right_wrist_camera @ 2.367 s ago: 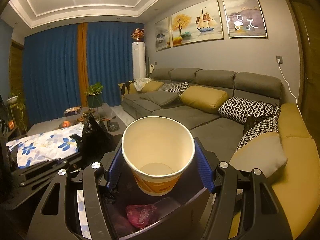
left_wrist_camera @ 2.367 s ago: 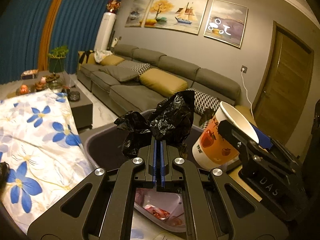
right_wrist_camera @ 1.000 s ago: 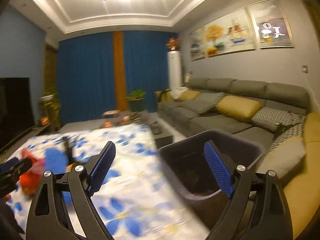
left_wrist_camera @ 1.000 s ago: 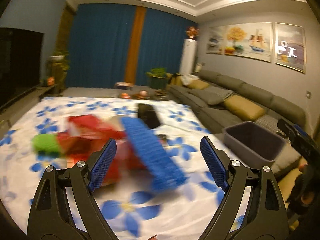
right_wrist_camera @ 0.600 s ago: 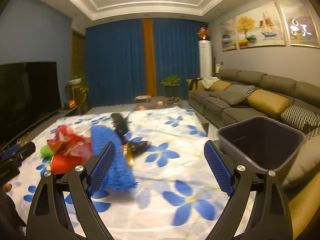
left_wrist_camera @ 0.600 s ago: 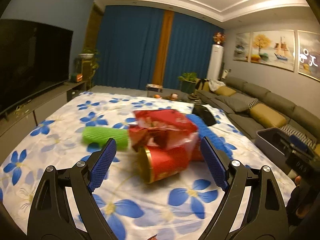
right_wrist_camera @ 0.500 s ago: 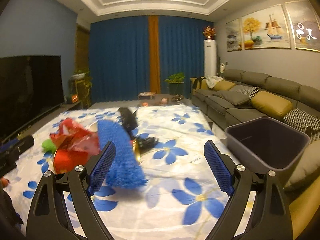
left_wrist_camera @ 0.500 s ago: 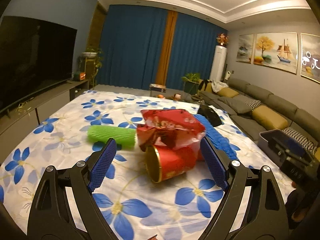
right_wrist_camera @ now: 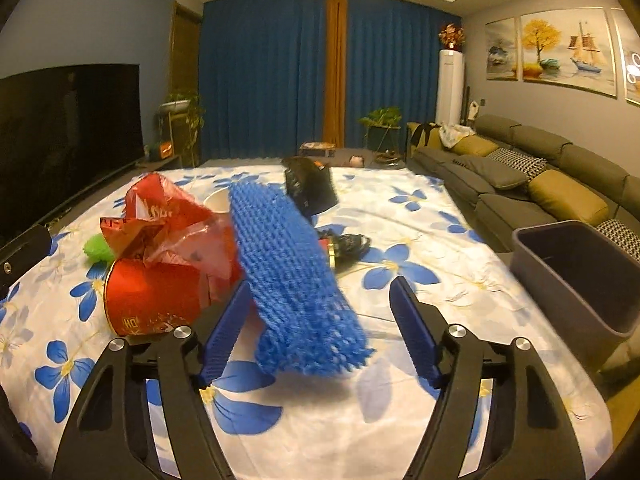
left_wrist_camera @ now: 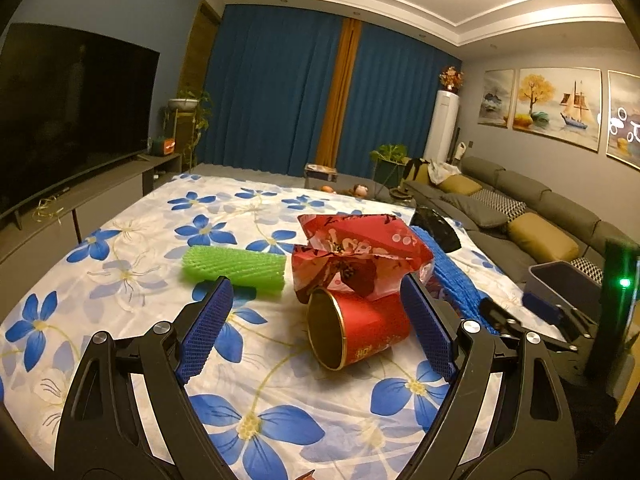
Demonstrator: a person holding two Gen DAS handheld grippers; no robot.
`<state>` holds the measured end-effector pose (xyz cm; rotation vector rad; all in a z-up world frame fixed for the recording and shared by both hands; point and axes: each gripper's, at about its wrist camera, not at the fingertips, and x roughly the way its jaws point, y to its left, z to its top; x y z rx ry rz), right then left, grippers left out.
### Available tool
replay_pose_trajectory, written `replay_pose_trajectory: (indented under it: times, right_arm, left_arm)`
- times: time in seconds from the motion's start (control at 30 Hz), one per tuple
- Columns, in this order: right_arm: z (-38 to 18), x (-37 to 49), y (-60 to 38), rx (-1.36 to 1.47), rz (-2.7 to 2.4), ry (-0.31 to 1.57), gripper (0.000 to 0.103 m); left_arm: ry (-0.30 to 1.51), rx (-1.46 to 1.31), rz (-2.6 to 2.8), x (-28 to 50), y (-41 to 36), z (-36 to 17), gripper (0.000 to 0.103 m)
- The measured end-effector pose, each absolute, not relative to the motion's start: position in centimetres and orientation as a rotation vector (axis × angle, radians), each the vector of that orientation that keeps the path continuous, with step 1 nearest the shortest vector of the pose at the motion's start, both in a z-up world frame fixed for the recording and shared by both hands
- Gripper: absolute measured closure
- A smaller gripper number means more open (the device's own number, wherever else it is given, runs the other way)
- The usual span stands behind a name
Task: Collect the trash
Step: 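Grasp the blue mesh net with the right gripper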
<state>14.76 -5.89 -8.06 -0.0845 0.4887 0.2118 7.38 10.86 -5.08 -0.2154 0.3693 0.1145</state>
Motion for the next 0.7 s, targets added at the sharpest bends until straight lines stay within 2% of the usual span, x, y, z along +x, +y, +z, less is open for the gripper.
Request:
replay_pose_trajectory:
  times: [0.2, 0.4, 0.47, 0.57, 0.7]
  right_arm:
    - [-8.5, 15.8, -4.5, -0.112, 0.244, 0.532, 0.041]
    - [-9.1, 17.1, -3.9, -0.138, 0.241, 0.590, 0.054]
    - [-9.3, 17.4, -3.9, -0.140, 0.236, 0.604, 0.067]
    - [-9.5, 17.7, -4.2, -0.122, 0.245, 0.622, 0.080]
    - [-9.4, 17.3, -4.7, -0.117, 0.259, 0.610, 0.094]
  left_arm:
    - [0.387, -0.206, 0.100, 8.2, 10.8, -5.4, 0.021]
    - [0.419, -0.214, 0.078, 9.1, 10.8, -6.1, 0.023]
    - [0.437, -0.211, 0.061, 9.5, 10.6, -6.3, 0.025]
    - [0.465, -0.217, 0.034, 10.2, 10.5, -6.7, 0.031]
    - [0.499, -0.211, 0.007, 11.1, 10.1, -7.3, 0.037]
